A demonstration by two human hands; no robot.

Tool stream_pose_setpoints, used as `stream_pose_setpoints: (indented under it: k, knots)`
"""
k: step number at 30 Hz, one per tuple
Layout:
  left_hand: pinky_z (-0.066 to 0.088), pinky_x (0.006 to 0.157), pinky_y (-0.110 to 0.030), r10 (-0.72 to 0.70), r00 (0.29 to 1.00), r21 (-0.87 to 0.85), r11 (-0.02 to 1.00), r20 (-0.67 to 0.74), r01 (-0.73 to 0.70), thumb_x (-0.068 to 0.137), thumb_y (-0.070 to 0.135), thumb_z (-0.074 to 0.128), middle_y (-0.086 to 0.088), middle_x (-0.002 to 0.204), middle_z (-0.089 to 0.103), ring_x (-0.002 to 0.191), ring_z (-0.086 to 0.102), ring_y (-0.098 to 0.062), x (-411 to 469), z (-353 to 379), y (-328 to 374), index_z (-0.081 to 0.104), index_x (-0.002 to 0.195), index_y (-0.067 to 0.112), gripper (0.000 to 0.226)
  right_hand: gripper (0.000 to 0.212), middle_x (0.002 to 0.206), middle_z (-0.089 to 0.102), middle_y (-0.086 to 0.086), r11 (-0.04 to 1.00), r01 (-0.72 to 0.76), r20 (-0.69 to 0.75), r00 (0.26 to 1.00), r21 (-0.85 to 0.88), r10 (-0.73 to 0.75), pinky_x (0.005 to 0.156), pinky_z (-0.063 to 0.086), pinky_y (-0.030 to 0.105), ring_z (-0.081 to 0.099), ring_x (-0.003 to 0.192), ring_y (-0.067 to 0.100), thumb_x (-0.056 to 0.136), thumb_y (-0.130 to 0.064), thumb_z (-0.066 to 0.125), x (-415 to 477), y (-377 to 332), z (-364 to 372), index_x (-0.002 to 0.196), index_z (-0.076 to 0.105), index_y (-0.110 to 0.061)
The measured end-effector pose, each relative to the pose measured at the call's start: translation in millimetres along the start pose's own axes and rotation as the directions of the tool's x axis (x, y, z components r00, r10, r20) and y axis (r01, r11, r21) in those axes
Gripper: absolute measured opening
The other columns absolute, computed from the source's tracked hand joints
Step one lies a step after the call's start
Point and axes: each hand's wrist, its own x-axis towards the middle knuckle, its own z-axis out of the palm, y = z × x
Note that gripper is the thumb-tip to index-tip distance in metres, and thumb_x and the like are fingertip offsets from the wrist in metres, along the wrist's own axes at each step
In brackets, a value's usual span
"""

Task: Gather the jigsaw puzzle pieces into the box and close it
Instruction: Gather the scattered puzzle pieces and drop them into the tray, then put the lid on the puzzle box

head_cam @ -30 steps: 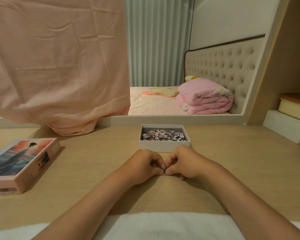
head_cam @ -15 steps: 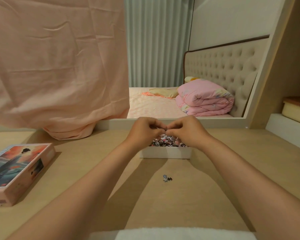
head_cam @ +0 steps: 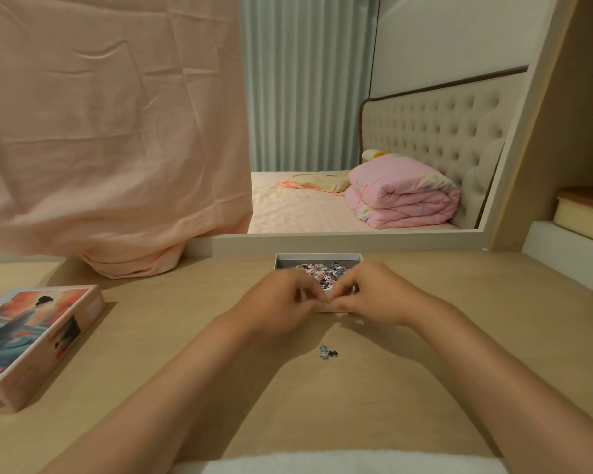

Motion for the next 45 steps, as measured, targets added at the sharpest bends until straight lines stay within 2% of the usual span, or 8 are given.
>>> stream_pose_setpoints:
  k: [4,8,18,21,26,31,36,45]
  knots:
    - [0.050,0.076,-0.027,-0.017,0.972,0.064,0.998,0.234,0.002,0.080,0.041,0.075,0.011,0.092,0.064,0.080,0.059,-0.004,-17,11,-1,0.075,0.099,0.032,0.022,0.017,0.077,0.073,-0.021,0.990,-0.044,0.221,0.972,-0.132,0.072,0.064,0.045,0.009,0.063,0.068,-0.008,0.074,-0.029,0.083,-21,-1,14,0.091,0.080,-0.030]
    - [0.051,0.075,-0.031,0.041,0.967,-0.008,0.999,0.251,-0.041,0.077,0.039,0.079,0.007,0.092,0.063,0.081,0.059,-0.005,-19,16,-5,0.077,0.096,0.033,0.020,0.014,0.080,0.074,-0.018,0.990,-0.036,0.178,0.982,-0.138,0.061,0.078,0.055,0.026,0.068,0.079,0.001,0.072,-0.032,0.086,-24,1,23,0.084,0.080,-0.032]
    - [0.042,0.063,-0.014,-0.058,0.970,-0.144,0.985,0.237,0.094,0.080,0.023,0.079,0.011,0.072,0.068,0.064,0.055,0.003,-22,10,-12,0.070,0.079,0.028,0.010,0.011,0.068,0.069,-0.005,0.993,-0.105,0.167,0.981,0.051,0.095,0.052,0.045,0.018,0.056,0.048,-0.001,0.075,-0.012,0.082,-27,3,21,0.082,0.075,-0.017]
    - [0.044,0.065,-0.019,-0.074,0.991,-0.168,0.981,0.115,0.093,0.083,0.016,0.074,0.007,0.074,0.069,0.066,0.056,0.000,-19,6,-15,0.071,0.081,0.025,0.009,0.015,0.066,0.069,-0.001,0.928,-0.112,0.009,0.993,0.355,0.117,0.055,0.048,0.019,0.060,0.054,0.005,0.074,0.000,0.080,-25,-2,28,0.079,0.076,-0.013]
    - [0.044,0.065,-0.017,-0.175,0.936,-0.213,0.971,-0.306,0.112,0.085,0.020,0.071,0.015,0.071,0.067,0.065,0.056,0.000,9,0,-11,0.072,0.082,0.025,0.006,0.008,0.074,0.070,-0.019,0.984,-0.056,-0.514,0.846,0.170,0.138,0.066,0.043,0.023,0.058,0.068,-0.002,0.079,-0.026,0.078,6,2,18,0.076,0.076,-0.032]
    - [0.042,0.090,-0.032,-0.157,0.947,0.169,0.963,-0.281,0.210,0.094,0.028,0.061,0.005,0.109,0.069,0.105,0.053,-0.019,28,12,-36,0.075,0.107,0.027,0.020,0.018,0.125,0.064,-0.009,0.976,-0.097,-0.387,0.922,-0.194,0.015,0.097,0.037,0.029,0.050,0.118,0.019,0.093,-0.031,0.064,19,28,23,0.106,0.076,-0.035]
    - [0.015,0.117,-0.036,-0.352,0.918,0.016,0.933,-0.185,0.361,0.101,0.040,0.044,-0.009,0.160,0.020,0.146,0.013,-0.026,21,21,-39,0.040,0.148,0.025,0.049,0.046,0.161,0.027,0.010,0.980,-0.188,-0.254,0.953,-0.072,0.164,0.116,0.019,0.028,0.023,0.148,0.022,0.101,-0.036,0.050,17,40,22,0.145,0.050,-0.021]
    - [0.027,0.116,-0.036,-0.375,0.919,-0.001,0.926,-0.122,0.377,0.094,0.049,0.052,-0.005,0.154,0.034,0.142,0.030,-0.022,-3,8,-39,0.029,0.151,0.020,0.068,0.053,0.161,0.024,0.007,0.986,-0.164,-0.195,0.968,-0.016,0.158,0.114,0.021,0.025,0.026,0.147,0.020,0.098,-0.046,0.052,3,24,30,0.146,0.048,-0.024]
